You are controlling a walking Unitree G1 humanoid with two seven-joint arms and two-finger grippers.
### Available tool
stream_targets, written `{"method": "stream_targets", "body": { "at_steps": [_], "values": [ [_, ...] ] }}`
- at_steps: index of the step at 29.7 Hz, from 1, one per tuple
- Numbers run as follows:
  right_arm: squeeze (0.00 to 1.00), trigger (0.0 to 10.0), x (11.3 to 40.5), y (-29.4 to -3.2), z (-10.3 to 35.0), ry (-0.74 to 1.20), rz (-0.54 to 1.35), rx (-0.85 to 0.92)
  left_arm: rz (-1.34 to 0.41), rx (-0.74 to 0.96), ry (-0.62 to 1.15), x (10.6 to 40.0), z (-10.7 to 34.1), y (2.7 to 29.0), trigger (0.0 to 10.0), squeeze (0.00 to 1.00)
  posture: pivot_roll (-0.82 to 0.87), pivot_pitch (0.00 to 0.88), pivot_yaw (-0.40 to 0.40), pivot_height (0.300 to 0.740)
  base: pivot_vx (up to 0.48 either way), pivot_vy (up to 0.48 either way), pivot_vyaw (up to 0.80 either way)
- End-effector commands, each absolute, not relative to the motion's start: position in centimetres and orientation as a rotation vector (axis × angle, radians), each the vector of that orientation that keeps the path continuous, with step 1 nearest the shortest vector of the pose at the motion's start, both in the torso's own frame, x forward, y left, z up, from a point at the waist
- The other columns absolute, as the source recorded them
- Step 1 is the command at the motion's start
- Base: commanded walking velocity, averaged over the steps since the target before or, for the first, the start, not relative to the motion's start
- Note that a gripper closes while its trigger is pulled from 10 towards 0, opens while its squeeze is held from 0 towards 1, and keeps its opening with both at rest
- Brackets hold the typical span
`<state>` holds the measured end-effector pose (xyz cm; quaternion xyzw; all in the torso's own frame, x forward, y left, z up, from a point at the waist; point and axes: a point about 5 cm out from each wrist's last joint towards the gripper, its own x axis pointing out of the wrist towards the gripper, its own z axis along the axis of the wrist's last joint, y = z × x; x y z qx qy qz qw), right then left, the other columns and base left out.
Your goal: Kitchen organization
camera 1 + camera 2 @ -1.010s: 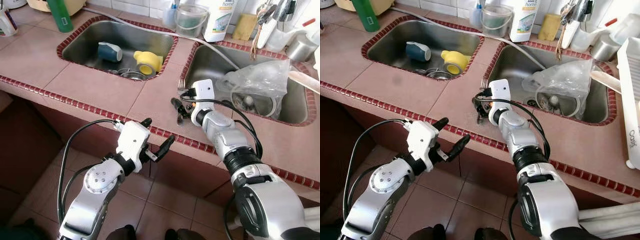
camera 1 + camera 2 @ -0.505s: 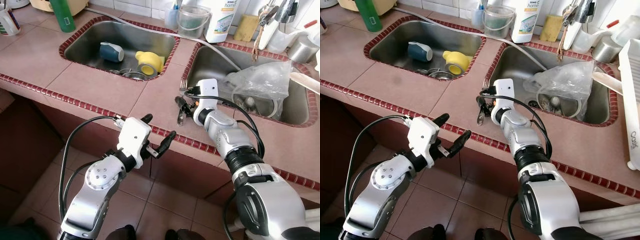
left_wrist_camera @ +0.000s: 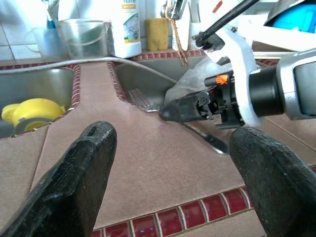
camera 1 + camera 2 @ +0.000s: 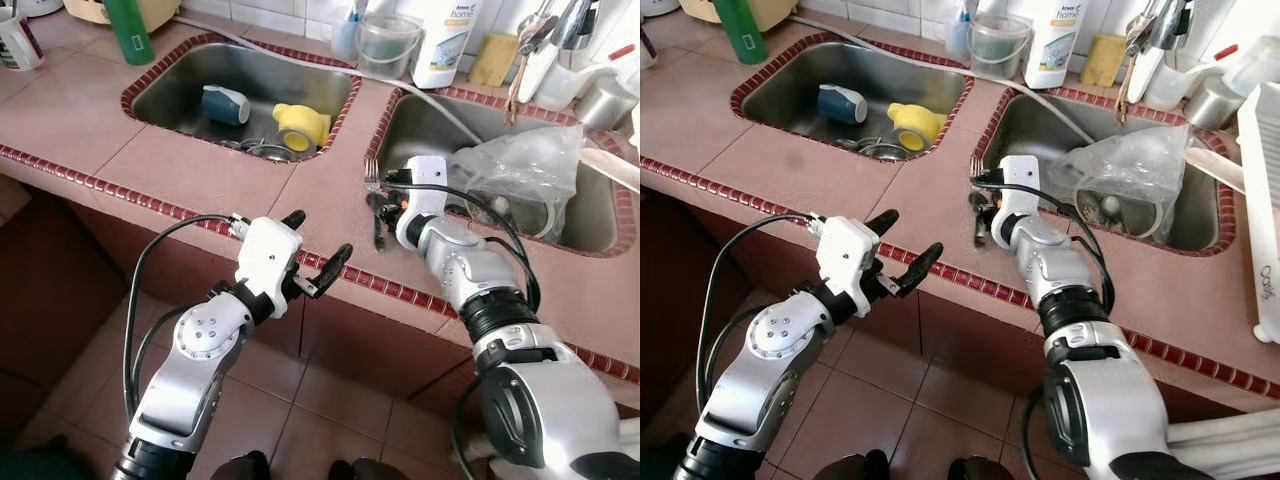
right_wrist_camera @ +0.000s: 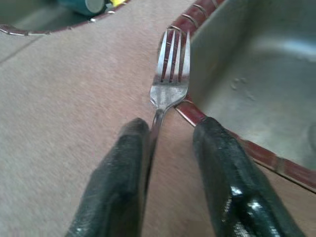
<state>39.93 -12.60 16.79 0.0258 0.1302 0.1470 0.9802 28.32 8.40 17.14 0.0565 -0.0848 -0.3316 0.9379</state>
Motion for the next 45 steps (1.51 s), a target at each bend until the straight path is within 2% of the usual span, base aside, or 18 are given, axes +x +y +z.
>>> {"method": "stream_targets", "body": {
  "at_steps": [1,25,31,33,45],
  "values": [
    [0.00,0.0,39.2,-13.2,14.5,0.364,0.282,0.032,-0.679,0.117,-0.182,28.3,17.2,8.3,10.0,0.00,-0.11,0.143,-0.083,0.740,0.000,0.000,0.00],
    [0.00,0.0,39.1,-13.6,15.0,0.363,0.297,0.034,-0.678,0.121,-0.199,28.7,17.3,8.5,10.0,0.00,-0.10,0.143,-0.077,0.740,0.000,0.000,0.00],
    [0.00,0.0,39.2,-13.1,16.3,0.268,0.321,0.156,-0.677,0.125,-0.206,28.8,17.4,8.6,10.0,0.00,-0.10,0.128,-0.077,0.740,0.000,0.000,0.00],
    [0.00,0.0,39.2,-12.8,17.7,0.163,0.363,0.244,-0.676,0.127,-0.211,28.9,17.5,8.6,10.0,0.00,-0.10,0.121,-0.077,0.740,0.000,0.000,0.00],
    [0.00,0.0,39.0,-13.1,20.1,-0.032,0.412,0.341,-0.679,0.132,-0.223,29.2,17.6,8.5,10.0,0.00,-0.10,0.095,-0.076,0.740,0.000,0.000,0.00]
  ]
}}
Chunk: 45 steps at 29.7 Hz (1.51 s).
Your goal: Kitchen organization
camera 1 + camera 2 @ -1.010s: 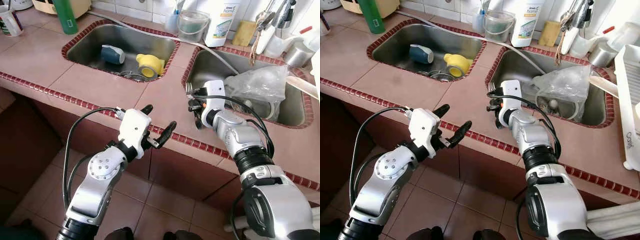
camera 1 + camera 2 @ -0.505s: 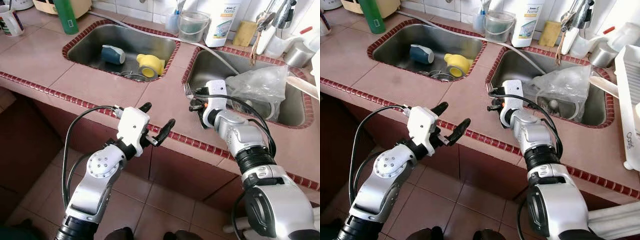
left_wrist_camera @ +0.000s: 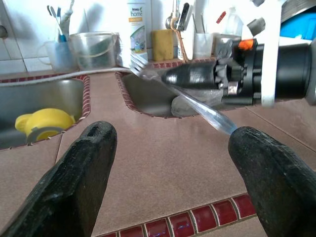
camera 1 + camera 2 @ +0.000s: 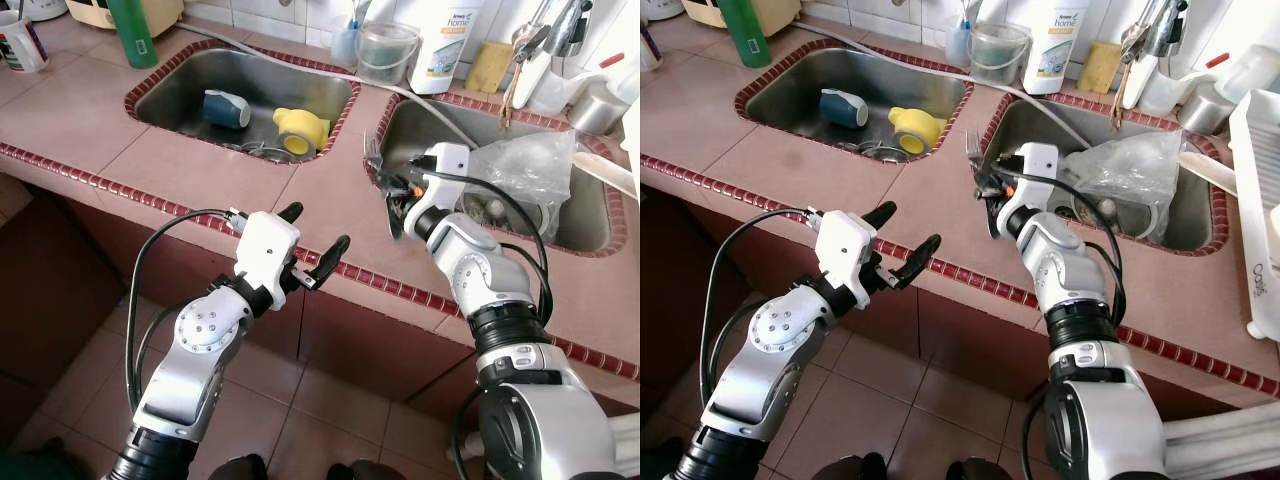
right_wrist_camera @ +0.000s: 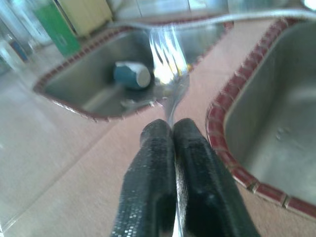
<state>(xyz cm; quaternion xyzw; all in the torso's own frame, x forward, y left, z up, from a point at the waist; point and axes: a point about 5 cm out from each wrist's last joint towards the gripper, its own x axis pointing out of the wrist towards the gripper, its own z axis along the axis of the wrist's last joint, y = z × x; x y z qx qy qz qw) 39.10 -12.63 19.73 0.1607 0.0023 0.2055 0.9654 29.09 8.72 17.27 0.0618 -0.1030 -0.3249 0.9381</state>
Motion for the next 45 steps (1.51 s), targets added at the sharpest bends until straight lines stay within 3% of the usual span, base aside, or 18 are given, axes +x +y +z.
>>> {"method": "stream_targets", "body": {
  "at_steps": [1,4,8,9,10,11,12,16,17,45],
  "values": [
    [0.00,0.0,38.8,-13.3,20.6,-0.071,0.419,0.363,-0.674,0.134,-0.227,29.3,17.6,8.6,10.0,0.00,-0.09,0.088,-0.074,0.740,0.000,0.000,0.00],
    [0.00,0.0,38.2,-13.8,21.7,-0.205,0.441,0.355,-0.630,0.123,-0.226,29.9,17.8,9.2,10.0,0.00,-0.09,0.081,-0.070,0.740,0.000,0.000,0.00],
    [0.00,0.0,37.7,-14.0,21.7,-0.230,0.432,0.362,-0.595,0.100,-0.221,30.3,18.0,9.9,10.0,0.00,-0.09,0.080,-0.060,0.740,0.000,0.000,0.00],
    [0.00,1.1,37.6,-14.0,21.3,-0.215,0.423,0.358,-0.586,0.085,-0.218,30.4,18.0,10.2,10.0,0.00,-0.10,0.080,-0.054,0.740,0.000,0.000,0.00],
    [0.00,1.1,37.5,-14.0,21.2,-0.211,0.430,0.360,-0.584,0.080,-0.217,30.4,18.1,10.3,10.0,0.00,-0.10,0.080,-0.054,0.740,0.000,0.000,0.00],
    [0.00,4.8,37.4,-13.9,21.0,-0.209,0.434,0.346,-0.583,0.078,-0.217,30.4,18.1,10.3,10.0,0.00,-0.10,0.083,-0.051,0.740,0.000,0.000,0.00],
    [0.00,10.0,37.4,-13.8,20.6,-0.185,0.421,0.314,-0.584,0.079,-0.219,30.5,18.1,10.4,10.0,0.00,-0.10,0.087,-0.050,0.740,0.000,0.000,0.00],
    [0.00,10.0,37.2,-13.6,20.3,-0.176,0.434,0.327,-0.589,0.083,-0.222,30.6,18.2,10.3,10.0,0.00,-0.10,0.092,-0.049,0.740,0.000,0.000,0.00],
    [1.00,10.0,37.1,-13.7,20.2,-0.167,0.428,0.355,-0.592,0.083,-0.223,30.6,18.3,10.3,10.0,0.00,-0.10,0.096,-0.050,0.740,0.000,0.000,0.00],
    [1.00,10.0,36.8,-13.5,20.0,-0.141,0.418,0.304,-0.597,0.067,-0.228,30.6,18.3,10.1,10.0,0.00,-0.10,0.109,-0.060,0.740,0.000,0.000,0.00]
  ]
}}
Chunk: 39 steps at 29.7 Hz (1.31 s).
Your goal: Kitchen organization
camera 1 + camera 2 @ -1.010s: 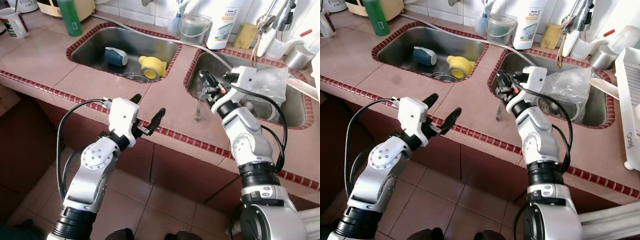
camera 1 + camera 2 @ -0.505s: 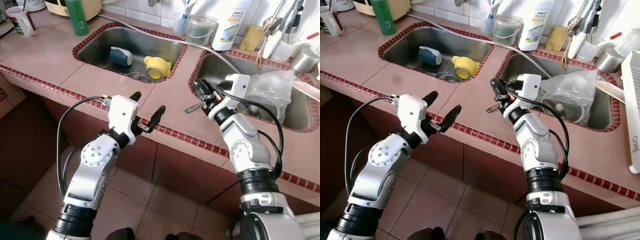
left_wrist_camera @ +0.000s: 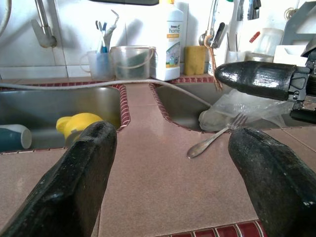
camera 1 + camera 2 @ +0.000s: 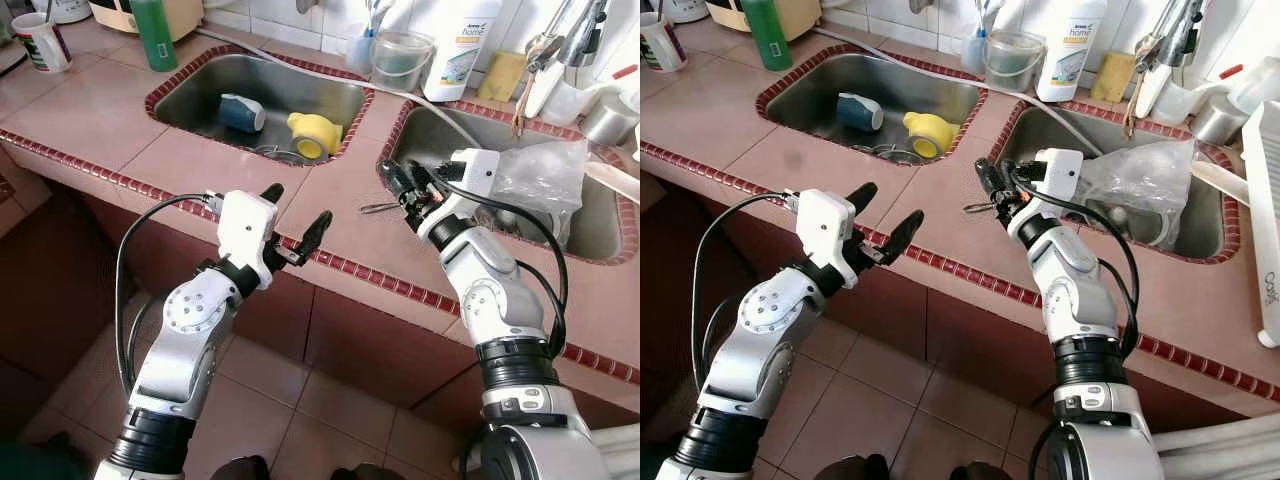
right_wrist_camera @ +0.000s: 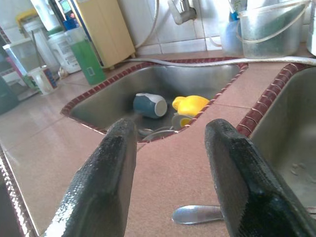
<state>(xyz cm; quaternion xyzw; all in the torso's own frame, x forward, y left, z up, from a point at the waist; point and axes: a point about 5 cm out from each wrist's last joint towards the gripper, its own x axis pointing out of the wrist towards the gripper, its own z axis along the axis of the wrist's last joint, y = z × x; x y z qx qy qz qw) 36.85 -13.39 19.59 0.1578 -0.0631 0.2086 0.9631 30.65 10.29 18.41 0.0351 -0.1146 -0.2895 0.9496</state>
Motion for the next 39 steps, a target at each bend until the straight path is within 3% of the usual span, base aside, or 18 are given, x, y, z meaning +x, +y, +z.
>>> {"method": "stream_targets", "body": {
  "at_steps": [1,11,12,17,27,39],
  "values": [
    [1.00,10.0,36.8,-13.6,20.0,-0.138,0.415,0.304,-0.597,0.066,-0.228,30.6,18.3,10.1,10.0,0.00,-0.10,0.110,-0.059,0.740,0.000,0.000,0.00],
    [0.99,10.0,36.9,-13.8,19.3,-0.088,0.392,0.280,-0.601,0.064,-0.227,30.6,18.4,10.1,10.0,0.00,-0.11,0.113,-0.056,0.740,0.000,0.000,0.00],
    [0.00,10.0,37.0,-13.9,19.0,-0.066,0.391,0.278,-0.602,0.064,-0.228,30.6,18.4,10.1,10.0,0.00,-0.11,0.114,-0.055,0.740,0.000,0.000,0.00],
    [0.00,10.0,37.0,-13.6,18.5,-0.028,0.447,0.288,-0.604,0.063,-0.228,30.6,18.4,10.0,10.0,0.00,-0.11,0.117,-0.053,0.740,0.000,0.000,0.00],
    [0.00,10.0,38.2,-15.2,17.4,0.021,0.302,0.202,-0.608,0.059,-0.224,30.4,18.3,9.9,10.0,0.00,-0.11,0.129,-0.055,0.740,0.000,0.000,0.00],
    [0.00,10.0,38.9,-14.4,17.3,0.021,0.391,0.180,-0.607,0.054,-0.220,30.2,18.3,9.8,10.0,0.00,-0.10,0.144,-0.057,0.740,0.000,0.000,0.00]
  ]
}}
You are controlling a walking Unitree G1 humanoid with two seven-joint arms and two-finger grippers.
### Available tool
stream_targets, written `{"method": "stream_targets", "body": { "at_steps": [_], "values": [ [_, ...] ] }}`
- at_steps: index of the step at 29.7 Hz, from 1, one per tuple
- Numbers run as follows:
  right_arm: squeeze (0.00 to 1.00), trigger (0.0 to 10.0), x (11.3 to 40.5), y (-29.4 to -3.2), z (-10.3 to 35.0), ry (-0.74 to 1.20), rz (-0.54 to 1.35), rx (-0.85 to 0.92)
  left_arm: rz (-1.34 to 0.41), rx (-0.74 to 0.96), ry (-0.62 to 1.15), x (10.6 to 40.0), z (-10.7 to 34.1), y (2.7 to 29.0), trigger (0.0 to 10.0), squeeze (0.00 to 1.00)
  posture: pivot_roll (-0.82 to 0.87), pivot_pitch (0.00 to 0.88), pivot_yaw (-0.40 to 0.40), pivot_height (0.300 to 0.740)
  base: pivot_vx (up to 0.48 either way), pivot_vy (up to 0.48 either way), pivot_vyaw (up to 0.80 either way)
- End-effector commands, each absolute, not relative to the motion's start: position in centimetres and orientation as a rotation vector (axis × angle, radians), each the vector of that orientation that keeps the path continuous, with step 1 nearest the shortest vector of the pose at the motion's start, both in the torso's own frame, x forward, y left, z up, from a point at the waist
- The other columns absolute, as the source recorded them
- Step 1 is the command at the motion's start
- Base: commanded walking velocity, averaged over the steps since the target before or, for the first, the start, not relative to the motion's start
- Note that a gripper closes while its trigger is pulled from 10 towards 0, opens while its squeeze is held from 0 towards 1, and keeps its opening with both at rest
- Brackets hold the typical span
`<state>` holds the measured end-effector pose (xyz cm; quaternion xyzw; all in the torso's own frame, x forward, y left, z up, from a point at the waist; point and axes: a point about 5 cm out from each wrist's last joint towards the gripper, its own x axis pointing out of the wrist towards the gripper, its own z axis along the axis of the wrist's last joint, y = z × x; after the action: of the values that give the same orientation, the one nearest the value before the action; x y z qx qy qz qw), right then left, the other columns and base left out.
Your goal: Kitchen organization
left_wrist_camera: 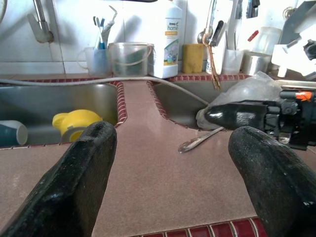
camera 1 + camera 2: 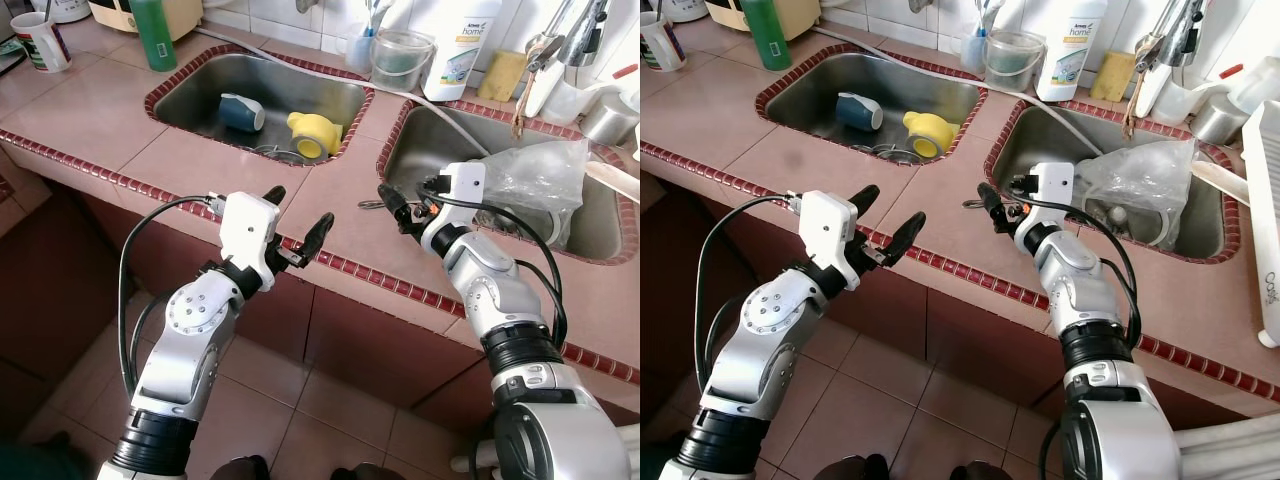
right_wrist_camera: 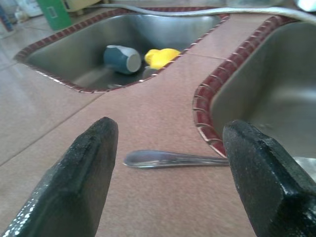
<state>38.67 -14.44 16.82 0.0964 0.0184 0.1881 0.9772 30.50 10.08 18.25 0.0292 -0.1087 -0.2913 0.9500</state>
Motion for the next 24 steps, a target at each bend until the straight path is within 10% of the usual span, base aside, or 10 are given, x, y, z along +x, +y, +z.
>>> {"method": "stream_targets", "body": {
  "at_steps": [1,24],
  "values": [
    [0.00,10.0,39.1,-14.3,17.4,0.023,0.390,0.174,-0.607,0.053,-0.219,30.2,18.3,9.8,10.0,0.00,-0.10,0.146,-0.057,0.740,0.000,0.000,0.00],
    [0.00,10.0,39.5,-13.5,15.8,0.110,0.441,0.255,-0.598,0.046,-0.206,29.6,18.2,9.9,10.0,0.00,-0.08,0.179,-0.061,0.740,0.000,0.000,0.00]
  ]
}}
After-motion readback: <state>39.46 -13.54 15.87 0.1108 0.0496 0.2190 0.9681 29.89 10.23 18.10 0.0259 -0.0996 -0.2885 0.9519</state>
